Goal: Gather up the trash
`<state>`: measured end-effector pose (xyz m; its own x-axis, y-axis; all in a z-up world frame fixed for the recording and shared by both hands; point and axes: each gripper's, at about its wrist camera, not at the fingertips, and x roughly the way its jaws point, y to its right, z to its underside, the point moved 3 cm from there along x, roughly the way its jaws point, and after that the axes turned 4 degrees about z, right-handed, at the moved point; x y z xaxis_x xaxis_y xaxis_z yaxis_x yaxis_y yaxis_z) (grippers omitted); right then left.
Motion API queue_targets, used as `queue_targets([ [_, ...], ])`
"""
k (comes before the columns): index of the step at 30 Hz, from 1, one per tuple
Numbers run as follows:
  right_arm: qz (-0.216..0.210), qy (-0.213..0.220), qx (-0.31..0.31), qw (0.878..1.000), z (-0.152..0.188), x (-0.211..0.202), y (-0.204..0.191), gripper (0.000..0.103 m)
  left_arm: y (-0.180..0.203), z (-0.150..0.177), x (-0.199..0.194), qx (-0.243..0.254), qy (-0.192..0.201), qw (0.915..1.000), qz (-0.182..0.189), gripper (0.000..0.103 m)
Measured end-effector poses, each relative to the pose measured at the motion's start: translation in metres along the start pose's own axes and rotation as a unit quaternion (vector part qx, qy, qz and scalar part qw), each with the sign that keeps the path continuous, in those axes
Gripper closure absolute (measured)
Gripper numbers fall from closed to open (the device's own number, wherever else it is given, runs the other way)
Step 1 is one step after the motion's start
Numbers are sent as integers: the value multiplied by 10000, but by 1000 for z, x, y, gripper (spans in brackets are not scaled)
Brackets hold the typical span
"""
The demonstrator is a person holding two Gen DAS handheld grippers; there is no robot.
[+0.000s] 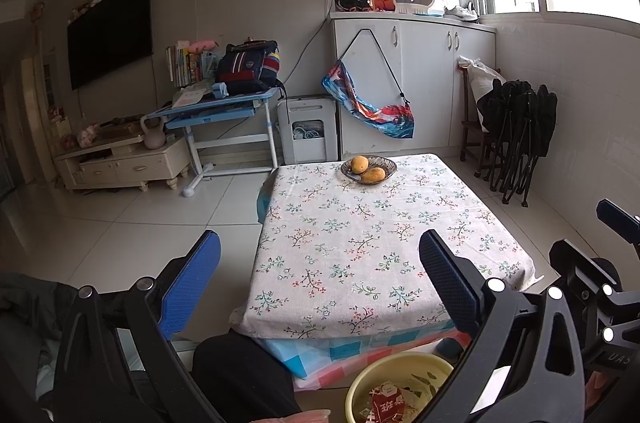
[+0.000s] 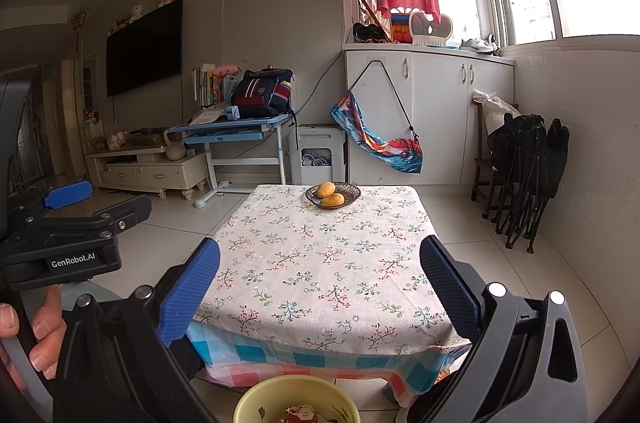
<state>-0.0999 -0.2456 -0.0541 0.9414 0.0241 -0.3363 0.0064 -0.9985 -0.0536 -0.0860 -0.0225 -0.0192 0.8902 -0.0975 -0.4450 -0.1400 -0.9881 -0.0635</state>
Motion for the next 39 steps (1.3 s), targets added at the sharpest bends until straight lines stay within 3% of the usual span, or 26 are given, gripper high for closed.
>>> queue_targets([
  [39, -18, -17, -24, 10000, 2, 1, 3, 7, 1, -1, 0, 19, -9, 10000, -8, 7],
])
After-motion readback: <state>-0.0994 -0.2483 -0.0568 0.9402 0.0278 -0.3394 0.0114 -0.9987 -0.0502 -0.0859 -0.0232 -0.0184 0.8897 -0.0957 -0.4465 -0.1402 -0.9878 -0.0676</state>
